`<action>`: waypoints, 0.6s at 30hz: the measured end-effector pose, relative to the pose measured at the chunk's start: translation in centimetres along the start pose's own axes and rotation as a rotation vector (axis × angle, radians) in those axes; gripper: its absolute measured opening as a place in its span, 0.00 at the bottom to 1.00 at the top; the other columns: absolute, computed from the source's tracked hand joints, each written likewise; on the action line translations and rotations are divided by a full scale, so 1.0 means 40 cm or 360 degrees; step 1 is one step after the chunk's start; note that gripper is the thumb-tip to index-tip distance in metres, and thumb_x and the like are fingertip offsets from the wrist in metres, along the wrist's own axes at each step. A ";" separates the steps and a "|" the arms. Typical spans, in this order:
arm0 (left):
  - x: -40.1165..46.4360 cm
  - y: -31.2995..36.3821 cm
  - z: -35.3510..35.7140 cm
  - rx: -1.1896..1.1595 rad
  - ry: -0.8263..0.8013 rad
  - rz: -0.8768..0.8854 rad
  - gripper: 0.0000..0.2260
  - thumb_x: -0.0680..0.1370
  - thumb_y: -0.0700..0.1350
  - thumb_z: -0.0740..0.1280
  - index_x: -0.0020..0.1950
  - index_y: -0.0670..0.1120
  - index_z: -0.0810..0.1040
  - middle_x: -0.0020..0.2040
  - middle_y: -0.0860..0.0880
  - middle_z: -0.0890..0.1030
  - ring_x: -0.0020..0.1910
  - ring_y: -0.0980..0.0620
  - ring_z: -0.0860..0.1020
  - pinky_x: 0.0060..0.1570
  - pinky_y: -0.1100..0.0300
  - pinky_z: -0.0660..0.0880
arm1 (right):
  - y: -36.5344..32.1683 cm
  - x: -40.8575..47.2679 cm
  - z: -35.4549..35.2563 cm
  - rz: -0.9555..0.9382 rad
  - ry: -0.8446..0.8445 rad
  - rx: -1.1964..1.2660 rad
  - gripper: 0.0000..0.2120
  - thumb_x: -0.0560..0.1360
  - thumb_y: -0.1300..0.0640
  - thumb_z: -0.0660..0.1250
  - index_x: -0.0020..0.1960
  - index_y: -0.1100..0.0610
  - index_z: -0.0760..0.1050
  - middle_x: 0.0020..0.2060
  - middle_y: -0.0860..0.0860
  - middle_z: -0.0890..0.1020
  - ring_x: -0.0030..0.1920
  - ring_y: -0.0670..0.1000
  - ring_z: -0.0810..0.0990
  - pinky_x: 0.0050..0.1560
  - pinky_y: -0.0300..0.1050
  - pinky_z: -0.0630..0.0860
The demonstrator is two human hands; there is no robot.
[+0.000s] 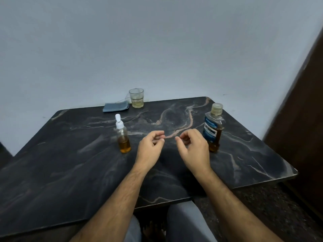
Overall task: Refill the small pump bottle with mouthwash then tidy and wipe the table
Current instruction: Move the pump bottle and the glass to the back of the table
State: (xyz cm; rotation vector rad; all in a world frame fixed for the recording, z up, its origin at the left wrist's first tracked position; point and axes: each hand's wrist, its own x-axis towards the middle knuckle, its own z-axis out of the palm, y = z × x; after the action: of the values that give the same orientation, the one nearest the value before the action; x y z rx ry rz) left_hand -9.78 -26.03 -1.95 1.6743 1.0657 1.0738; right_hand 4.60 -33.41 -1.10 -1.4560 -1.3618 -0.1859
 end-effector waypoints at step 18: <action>-0.030 -0.111 -0.294 0.0145 0.0546 -0.0188 0.11 0.76 0.43 0.68 0.54 0.58 0.79 0.45 0.57 0.84 0.46 0.59 0.83 0.51 0.49 0.81 | -0.087 0.049 0.242 0.0437 -0.0700 0.0477 0.13 0.72 0.63 0.67 0.53 0.50 0.77 0.45 0.46 0.81 0.45 0.44 0.80 0.50 0.41 0.78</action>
State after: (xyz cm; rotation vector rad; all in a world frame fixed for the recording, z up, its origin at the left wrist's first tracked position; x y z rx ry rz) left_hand -22.10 -23.51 -3.29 1.5073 1.4327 1.2799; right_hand -2.55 -25.77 -1.66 -1.4555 -1.4384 0.5227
